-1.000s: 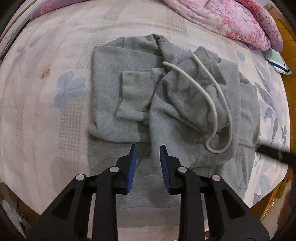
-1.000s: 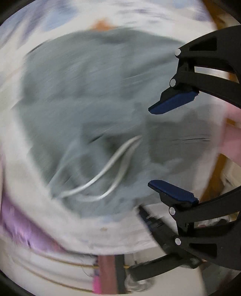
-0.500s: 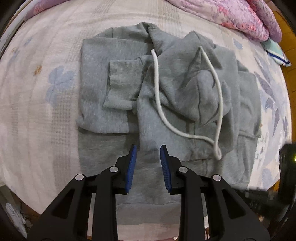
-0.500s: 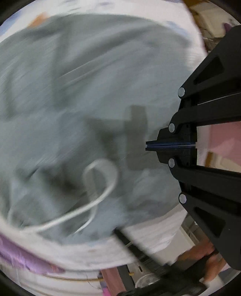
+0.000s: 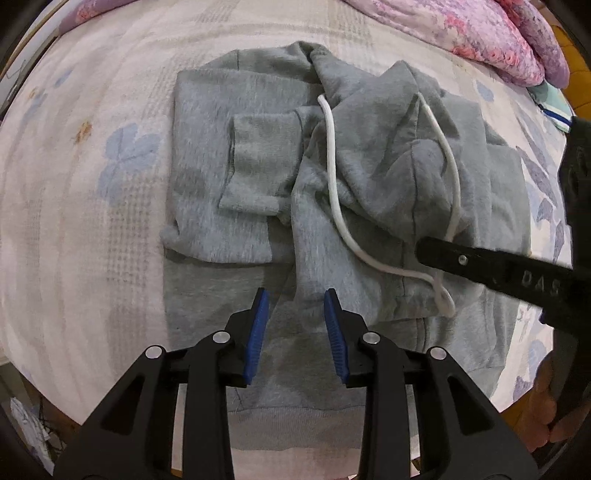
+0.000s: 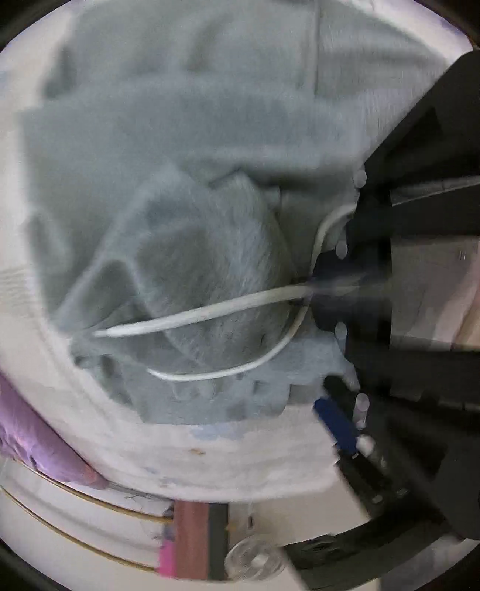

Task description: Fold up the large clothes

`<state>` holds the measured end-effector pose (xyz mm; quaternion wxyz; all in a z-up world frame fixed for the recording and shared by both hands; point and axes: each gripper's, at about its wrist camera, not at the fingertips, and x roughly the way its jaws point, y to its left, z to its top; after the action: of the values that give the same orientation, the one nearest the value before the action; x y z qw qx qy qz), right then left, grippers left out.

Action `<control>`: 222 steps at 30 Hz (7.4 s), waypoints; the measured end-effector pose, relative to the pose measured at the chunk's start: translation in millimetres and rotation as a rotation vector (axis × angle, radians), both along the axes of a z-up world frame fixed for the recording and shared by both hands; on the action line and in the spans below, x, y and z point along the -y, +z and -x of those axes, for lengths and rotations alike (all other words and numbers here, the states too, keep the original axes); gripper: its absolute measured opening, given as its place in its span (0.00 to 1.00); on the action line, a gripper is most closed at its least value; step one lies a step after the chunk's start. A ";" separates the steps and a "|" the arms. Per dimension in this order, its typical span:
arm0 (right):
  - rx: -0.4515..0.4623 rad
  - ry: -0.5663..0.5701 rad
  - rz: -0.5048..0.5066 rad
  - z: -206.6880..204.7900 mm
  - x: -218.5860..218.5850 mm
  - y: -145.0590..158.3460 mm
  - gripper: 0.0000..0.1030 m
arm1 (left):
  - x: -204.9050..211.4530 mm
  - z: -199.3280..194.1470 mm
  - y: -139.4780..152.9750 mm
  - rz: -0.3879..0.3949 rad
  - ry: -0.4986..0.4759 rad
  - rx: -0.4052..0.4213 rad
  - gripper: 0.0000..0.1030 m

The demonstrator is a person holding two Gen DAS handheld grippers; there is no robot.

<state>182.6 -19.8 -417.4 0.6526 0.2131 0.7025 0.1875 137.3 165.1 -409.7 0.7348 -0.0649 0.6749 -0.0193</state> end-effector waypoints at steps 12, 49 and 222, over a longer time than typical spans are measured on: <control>-0.459 -0.321 0.163 152.6 111.3 -21.6 0.51 | -4.1 5.8 7.1 -0.009 -0.014 -0.020 0.31; -0.113 0.254 0.268 142.2 106.4 2.1 0.07 | -13.5 22.6 -2.5 -0.049 0.023 -0.056 0.42; -0.224 -0.141 -0.041 37.1 210.2 -76.0 0.27 | 131.6 -7.6 -51.4 0.191 -0.008 -0.167 0.00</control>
<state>145.5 -230.0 -493.3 0.5769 0.2949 0.7504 0.1306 144.9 33.5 -461.1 0.6665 -0.1334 0.7290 -0.0808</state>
